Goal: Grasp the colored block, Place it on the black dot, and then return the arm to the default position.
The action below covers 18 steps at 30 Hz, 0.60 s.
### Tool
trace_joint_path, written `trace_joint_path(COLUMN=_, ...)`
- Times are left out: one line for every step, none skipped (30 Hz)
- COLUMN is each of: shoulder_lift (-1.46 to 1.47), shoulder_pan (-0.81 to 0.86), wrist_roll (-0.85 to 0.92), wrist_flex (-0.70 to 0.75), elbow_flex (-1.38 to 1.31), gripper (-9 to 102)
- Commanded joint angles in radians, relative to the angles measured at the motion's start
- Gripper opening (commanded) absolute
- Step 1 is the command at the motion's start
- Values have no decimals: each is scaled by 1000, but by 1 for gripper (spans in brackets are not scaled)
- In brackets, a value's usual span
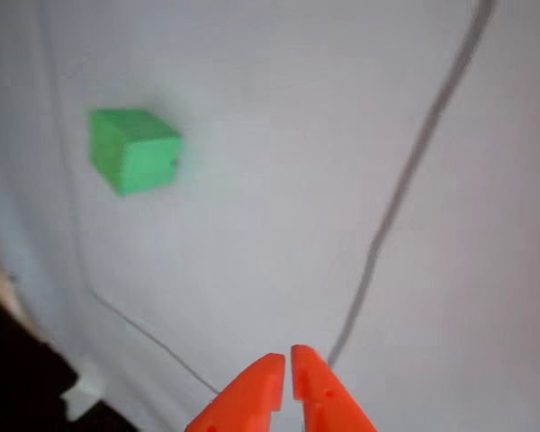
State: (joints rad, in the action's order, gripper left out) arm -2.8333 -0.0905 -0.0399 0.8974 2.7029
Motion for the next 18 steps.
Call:
trace_joint_path(shoulder_lift=-120, shoulder_pan=26, wrist_roll=3, wrist_flex=-109, elbow_flex=81, gripper=0)
trace_joint_path(shoulder_lift=-150, shoulder_pan=35, wrist_roll=3, wrist_flex=-118, elbow_flex=98, gripper=0)
trace_joint_path(shoulder_lift=-176, shoulder_pan=41, wrist_roll=5, wrist_flex=-126, elbow_flex=112, gripper=0)
trace_joint_path(shoulder_lift=-199, shoulder_pan=43, wrist_roll=12, wrist_flex=-130, elbow_flex=126, gripper=0)
trace_joint_path(shoulder_lift=-229, shoulder_pan=43, wrist_roll=18, wrist_flex=-129, elbow_flex=141, gripper=0)
trace_joint_path(shoulder_lift=-259, shoulder_pan=43, wrist_roll=23, wrist_flex=-126, elbow_flex=160, gripper=0)
trace_joint_path(shoulder_lift=-291, shoulder_pan=40, wrist_roll=25, wrist_flex=-126, elbow_flex=181, gripper=0)
trace_joint_path(shoulder_lift=-321, shoulder_pan=35, wrist_roll=31, wrist_flex=-126, elbow_flex=201, gripper=0)
trace_joint_path(shoulder_lift=-344, shoulder_pan=32, wrist_roll=35, wrist_flex=-126, elbow_flex=216, gripper=0)
trace_joint_path(shoulder_lift=-350, shoulder_pan=29, wrist_roll=37, wrist_flex=-124, elbow_flex=221, gripper=0)
trace_joint_path(shoulder_lift=-345, shoulder_pan=26, wrist_roll=37, wrist_flex=-126, elbow_flex=221, gripper=0)
trace_joint_path(shoulder_lift=-337, shoulder_pan=26, wrist_roll=35, wrist_flex=-130, elbow_flex=221, gripper=0)
trace_joint_path(shoulder_lift=-336, shoulder_pan=26, wrist_roll=29, wrist_flex=-130, elbow_flex=221, gripper=0)
trace_joint_path(shoulder_lift=-345, shoulder_pan=28, wrist_roll=26, wrist_flex=-117, elbow_flex=221, gripper=0)
trace_joint_path(shoulder_lift=-359, shoulder_pan=28, wrist_roll=26, wrist_flex=-97, elbow_flex=221, gripper=0)
trace_joint_path(shoulder_lift=-374, shoulder_pan=26, wrist_roll=28, wrist_flex=-74, elbow_flex=221, gripper=0)
trace_joint_path(shoulder_lift=-393, shoulder_pan=29, wrist_roll=28, wrist_flex=-48, elbow_flex=221, gripper=0)
trace_joint_path(shoulder_lift=-410, shoulder_pan=32, wrist_roll=29, wrist_flex=-20, elbow_flex=221, gripper=0)
